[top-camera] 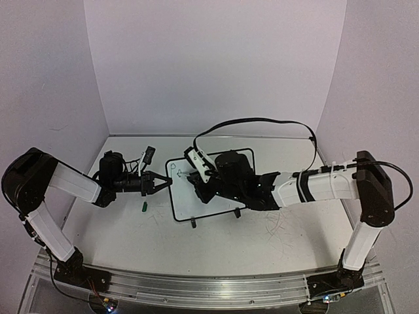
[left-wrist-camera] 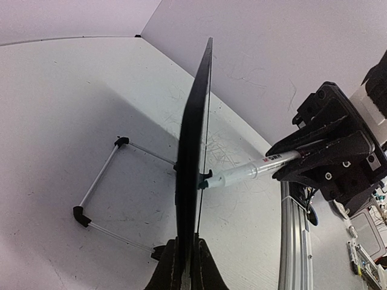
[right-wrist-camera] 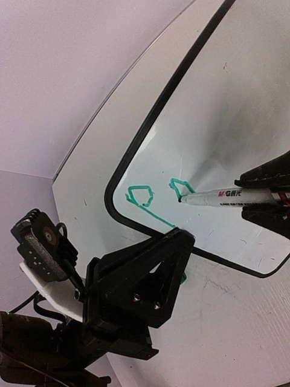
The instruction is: Write a sentence on the whiteboard
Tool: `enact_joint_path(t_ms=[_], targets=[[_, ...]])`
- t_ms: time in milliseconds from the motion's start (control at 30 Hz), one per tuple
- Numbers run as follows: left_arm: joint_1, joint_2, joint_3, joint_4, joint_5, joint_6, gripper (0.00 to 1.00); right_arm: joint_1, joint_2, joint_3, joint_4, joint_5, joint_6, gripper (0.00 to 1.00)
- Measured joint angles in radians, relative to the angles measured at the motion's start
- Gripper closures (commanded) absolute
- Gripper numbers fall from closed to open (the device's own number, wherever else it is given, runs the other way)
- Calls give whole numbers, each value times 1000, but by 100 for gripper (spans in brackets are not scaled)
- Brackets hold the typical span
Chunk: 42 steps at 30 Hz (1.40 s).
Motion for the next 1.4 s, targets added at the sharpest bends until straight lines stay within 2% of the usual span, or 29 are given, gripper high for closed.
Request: enact_joint_path(t_ms=[267, 533, 1400], targets=[[0, 0, 0, -1, -1, 0, 100, 2, -1, 2, -3, -16, 5, 100], [-1, -7, 0, 0, 8, 1, 100, -18, -142, -75, 19, -42, 3, 100], [-3, -11, 0, -1, 12, 2, 100, -35, -81, -55, 21, -20, -8, 100]])
